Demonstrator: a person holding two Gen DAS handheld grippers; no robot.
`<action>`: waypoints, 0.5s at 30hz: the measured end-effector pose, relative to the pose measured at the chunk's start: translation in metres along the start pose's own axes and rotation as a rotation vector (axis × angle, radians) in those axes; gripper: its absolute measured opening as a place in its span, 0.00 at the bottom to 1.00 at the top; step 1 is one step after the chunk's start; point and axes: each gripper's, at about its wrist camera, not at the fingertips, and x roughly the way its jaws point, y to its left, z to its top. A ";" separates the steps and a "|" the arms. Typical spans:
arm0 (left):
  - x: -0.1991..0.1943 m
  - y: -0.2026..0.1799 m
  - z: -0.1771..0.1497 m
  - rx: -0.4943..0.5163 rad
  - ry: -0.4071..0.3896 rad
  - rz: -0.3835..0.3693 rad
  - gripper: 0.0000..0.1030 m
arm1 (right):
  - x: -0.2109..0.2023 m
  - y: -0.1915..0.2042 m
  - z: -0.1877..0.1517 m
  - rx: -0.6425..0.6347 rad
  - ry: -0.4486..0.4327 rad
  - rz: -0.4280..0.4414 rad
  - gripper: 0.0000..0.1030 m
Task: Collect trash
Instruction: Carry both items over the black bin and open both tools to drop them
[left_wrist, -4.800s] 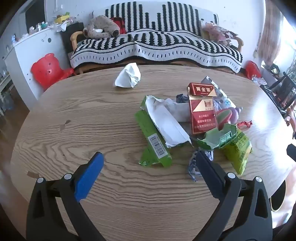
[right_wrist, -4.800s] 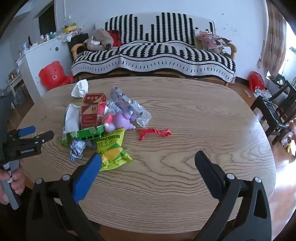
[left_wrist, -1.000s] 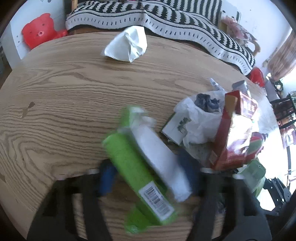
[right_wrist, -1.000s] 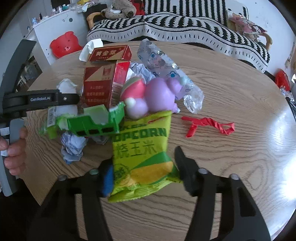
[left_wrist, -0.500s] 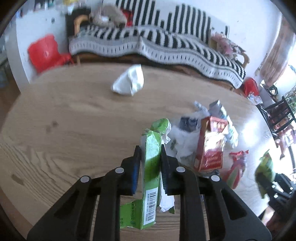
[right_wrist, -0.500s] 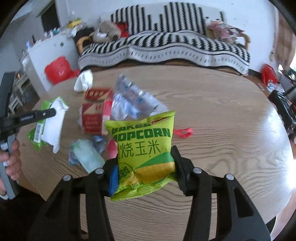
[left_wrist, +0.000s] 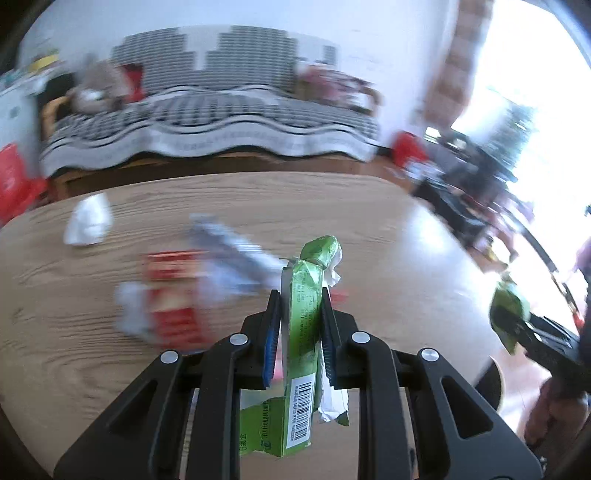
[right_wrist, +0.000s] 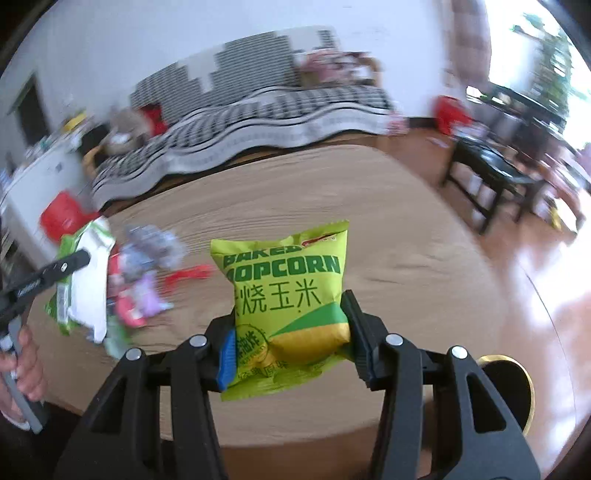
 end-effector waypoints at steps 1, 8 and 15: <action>0.004 -0.019 -0.002 0.027 0.006 -0.031 0.19 | -0.007 -0.020 -0.003 0.032 -0.007 -0.022 0.48; 0.036 -0.166 -0.039 0.216 0.068 -0.283 0.19 | -0.054 -0.174 -0.047 0.288 -0.016 -0.198 0.48; 0.089 -0.298 -0.109 0.338 0.239 -0.494 0.19 | -0.068 -0.298 -0.127 0.513 0.100 -0.318 0.49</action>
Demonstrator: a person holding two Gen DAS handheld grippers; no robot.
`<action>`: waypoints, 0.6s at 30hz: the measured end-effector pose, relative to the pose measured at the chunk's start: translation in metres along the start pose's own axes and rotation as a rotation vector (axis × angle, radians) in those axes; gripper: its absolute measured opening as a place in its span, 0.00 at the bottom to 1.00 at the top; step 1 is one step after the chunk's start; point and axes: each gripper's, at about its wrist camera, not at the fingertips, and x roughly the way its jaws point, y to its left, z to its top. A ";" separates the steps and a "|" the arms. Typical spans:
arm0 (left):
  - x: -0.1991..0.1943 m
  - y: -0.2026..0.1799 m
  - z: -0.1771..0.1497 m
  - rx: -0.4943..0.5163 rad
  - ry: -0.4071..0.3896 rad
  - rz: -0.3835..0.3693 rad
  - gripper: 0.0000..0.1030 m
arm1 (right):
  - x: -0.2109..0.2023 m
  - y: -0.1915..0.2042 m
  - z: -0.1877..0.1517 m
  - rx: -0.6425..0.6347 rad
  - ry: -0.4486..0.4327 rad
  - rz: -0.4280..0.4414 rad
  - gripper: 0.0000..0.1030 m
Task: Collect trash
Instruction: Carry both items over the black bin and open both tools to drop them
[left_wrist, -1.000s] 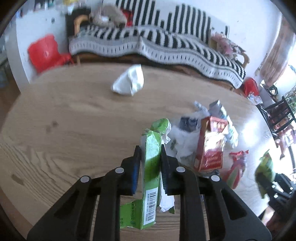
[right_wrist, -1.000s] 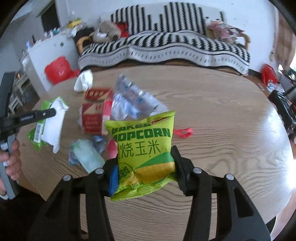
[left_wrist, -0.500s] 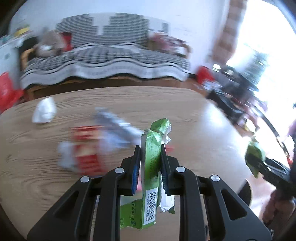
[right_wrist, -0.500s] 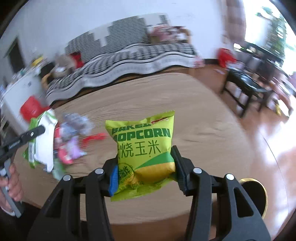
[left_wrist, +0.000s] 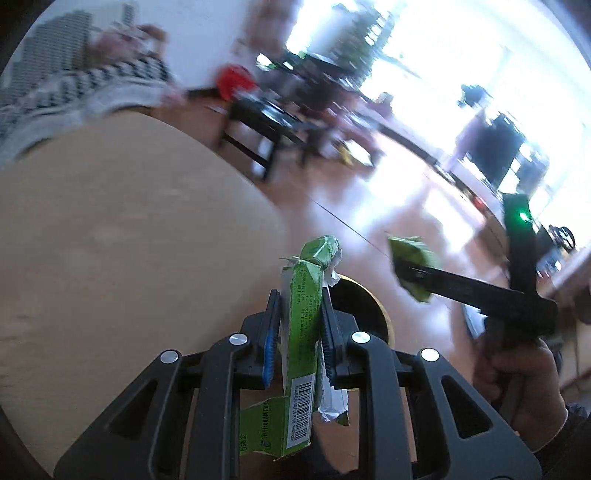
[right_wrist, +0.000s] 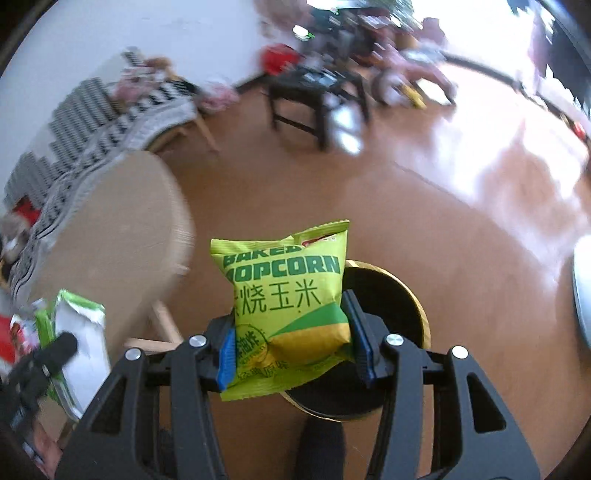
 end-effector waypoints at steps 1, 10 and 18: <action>0.016 -0.010 -0.002 0.014 0.020 -0.016 0.19 | 0.005 -0.012 -0.002 0.018 0.017 -0.008 0.49; 0.118 -0.055 -0.031 0.037 0.179 -0.042 0.19 | 0.052 -0.080 -0.027 0.116 0.177 -0.055 0.49; 0.153 -0.047 -0.022 0.018 0.211 -0.028 0.20 | 0.066 -0.066 -0.012 0.120 0.192 -0.043 0.53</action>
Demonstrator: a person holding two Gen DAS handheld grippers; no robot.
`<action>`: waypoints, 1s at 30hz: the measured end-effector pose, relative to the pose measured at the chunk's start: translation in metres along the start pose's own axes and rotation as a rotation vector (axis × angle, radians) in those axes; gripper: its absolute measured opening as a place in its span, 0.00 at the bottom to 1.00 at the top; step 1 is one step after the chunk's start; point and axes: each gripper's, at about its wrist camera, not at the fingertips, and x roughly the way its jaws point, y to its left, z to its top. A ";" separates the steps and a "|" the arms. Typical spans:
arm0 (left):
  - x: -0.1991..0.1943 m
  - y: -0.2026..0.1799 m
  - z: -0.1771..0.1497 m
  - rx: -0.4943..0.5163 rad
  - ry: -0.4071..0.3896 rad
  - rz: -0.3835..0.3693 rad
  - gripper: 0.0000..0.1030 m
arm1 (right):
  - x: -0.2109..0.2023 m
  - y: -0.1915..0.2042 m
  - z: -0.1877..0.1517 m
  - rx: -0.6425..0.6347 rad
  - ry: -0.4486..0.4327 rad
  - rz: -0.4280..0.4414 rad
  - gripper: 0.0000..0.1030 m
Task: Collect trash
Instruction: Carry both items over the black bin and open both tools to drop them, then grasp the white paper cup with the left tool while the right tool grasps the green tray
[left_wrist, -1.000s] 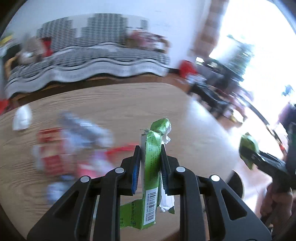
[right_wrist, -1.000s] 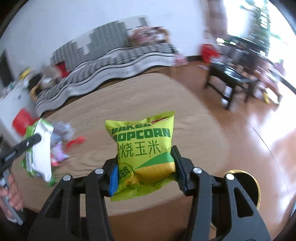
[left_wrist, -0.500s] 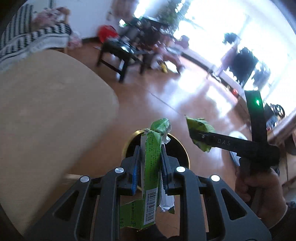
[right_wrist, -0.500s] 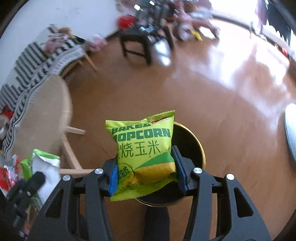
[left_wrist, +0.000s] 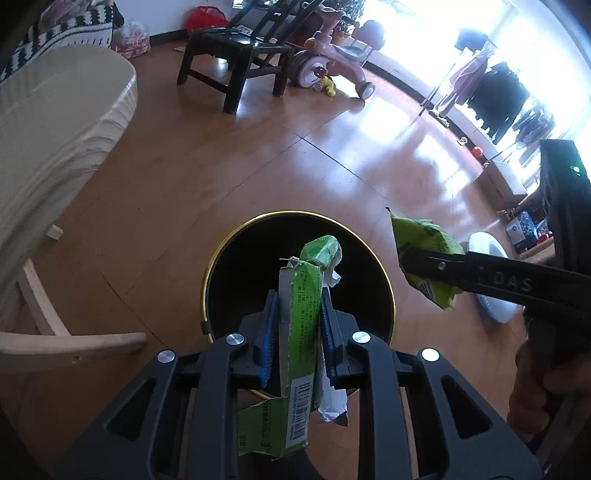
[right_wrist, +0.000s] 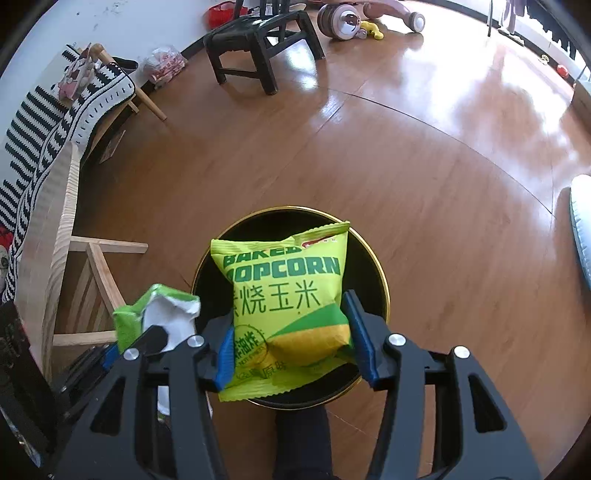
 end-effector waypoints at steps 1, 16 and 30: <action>0.001 -0.001 0.001 -0.004 0.002 -0.002 0.22 | 0.000 0.000 0.000 0.000 -0.002 -0.001 0.56; -0.057 -0.001 0.009 0.038 -0.114 0.019 0.88 | -0.051 0.045 0.014 -0.022 -0.154 0.037 0.83; -0.275 0.148 -0.043 -0.028 -0.315 0.359 0.94 | -0.123 0.287 -0.025 -0.389 -0.303 0.252 0.91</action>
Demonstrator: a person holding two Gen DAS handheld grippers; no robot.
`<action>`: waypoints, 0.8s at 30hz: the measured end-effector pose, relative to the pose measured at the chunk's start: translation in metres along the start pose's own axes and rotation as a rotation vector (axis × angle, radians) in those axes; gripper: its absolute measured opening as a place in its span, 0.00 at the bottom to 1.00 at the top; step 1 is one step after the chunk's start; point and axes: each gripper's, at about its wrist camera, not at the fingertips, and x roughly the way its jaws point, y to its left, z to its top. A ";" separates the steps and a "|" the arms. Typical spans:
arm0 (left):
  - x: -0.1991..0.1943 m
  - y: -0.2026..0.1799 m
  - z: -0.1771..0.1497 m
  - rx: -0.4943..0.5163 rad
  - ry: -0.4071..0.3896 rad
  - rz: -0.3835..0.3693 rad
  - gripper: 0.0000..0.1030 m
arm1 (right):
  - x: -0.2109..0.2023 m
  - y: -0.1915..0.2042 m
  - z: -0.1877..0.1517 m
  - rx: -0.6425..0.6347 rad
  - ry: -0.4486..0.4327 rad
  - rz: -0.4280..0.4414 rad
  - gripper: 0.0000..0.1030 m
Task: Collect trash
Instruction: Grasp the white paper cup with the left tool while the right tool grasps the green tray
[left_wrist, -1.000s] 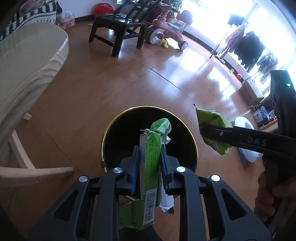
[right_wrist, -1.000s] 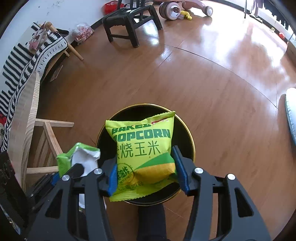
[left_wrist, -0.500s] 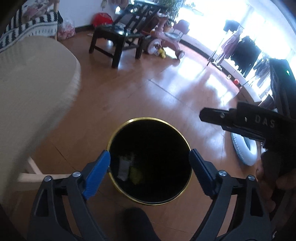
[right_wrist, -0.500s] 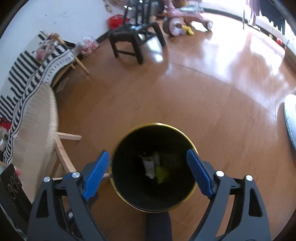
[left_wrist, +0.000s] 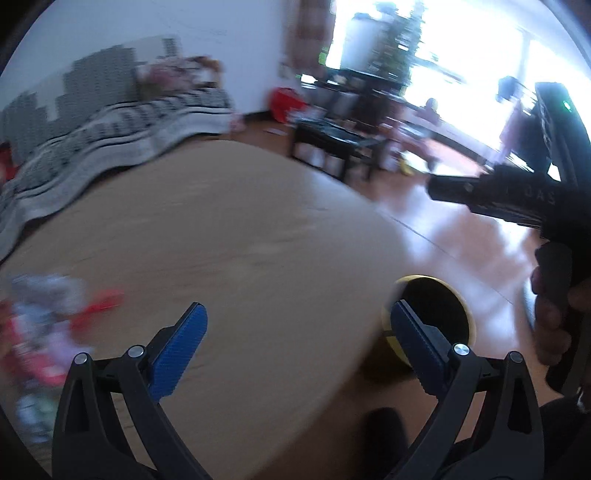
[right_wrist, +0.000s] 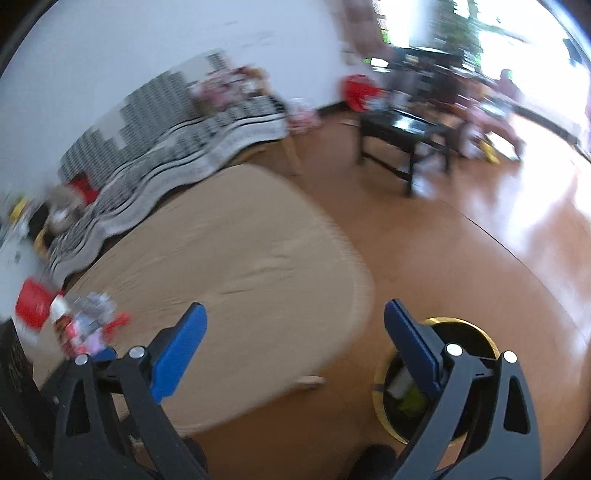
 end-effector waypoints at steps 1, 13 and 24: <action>-0.009 0.021 -0.003 -0.024 -0.004 0.035 0.94 | 0.006 0.028 0.001 -0.048 0.004 0.023 0.91; -0.120 0.279 -0.075 -0.442 -0.053 0.419 0.94 | 0.063 0.253 -0.057 -0.429 0.113 0.203 0.91; -0.074 0.438 -0.068 -0.430 -0.015 0.627 0.94 | 0.088 0.336 -0.136 -0.707 0.202 0.311 0.91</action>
